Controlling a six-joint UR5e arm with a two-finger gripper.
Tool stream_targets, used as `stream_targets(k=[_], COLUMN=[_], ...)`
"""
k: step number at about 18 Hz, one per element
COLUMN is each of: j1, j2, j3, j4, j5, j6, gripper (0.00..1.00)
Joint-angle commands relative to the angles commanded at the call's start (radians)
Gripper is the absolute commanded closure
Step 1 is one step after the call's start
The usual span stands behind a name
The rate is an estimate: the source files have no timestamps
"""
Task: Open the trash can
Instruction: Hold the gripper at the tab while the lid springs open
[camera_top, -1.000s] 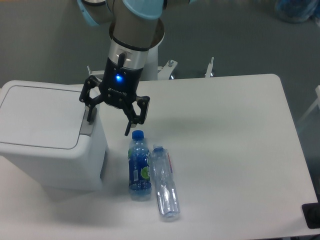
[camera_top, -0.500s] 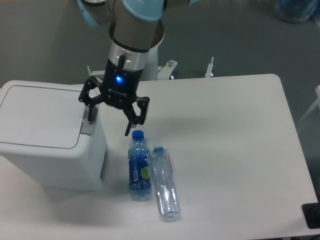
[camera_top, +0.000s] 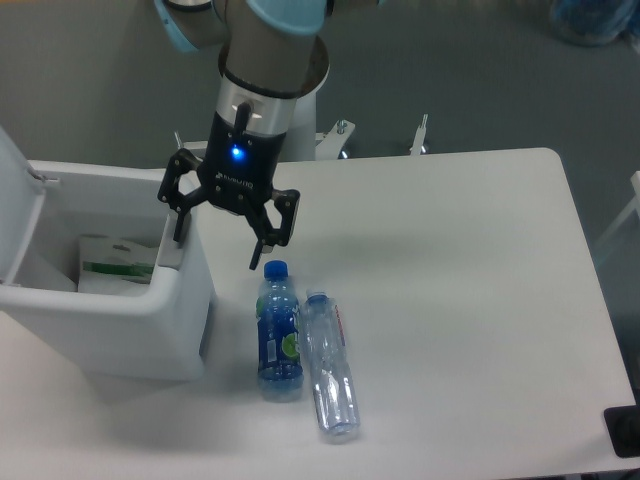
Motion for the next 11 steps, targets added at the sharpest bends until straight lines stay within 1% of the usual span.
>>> stream_targets(k=[2, 6, 10, 11], j1=[0.012, 0.064, 0.106, 0.126], j2=[0.0, -0.002, -0.014, -0.014], j3=[0.017, 0.04, 0.038, 0.034], j4=[-0.002, 0.002, 0.0, -0.002], j5=[0.021, 0.133, 0.228, 0.248], j6=[0.006, 0.02, 0.093, 0.119], gripper=[0.0, 0.0, 0.0, 0.0])
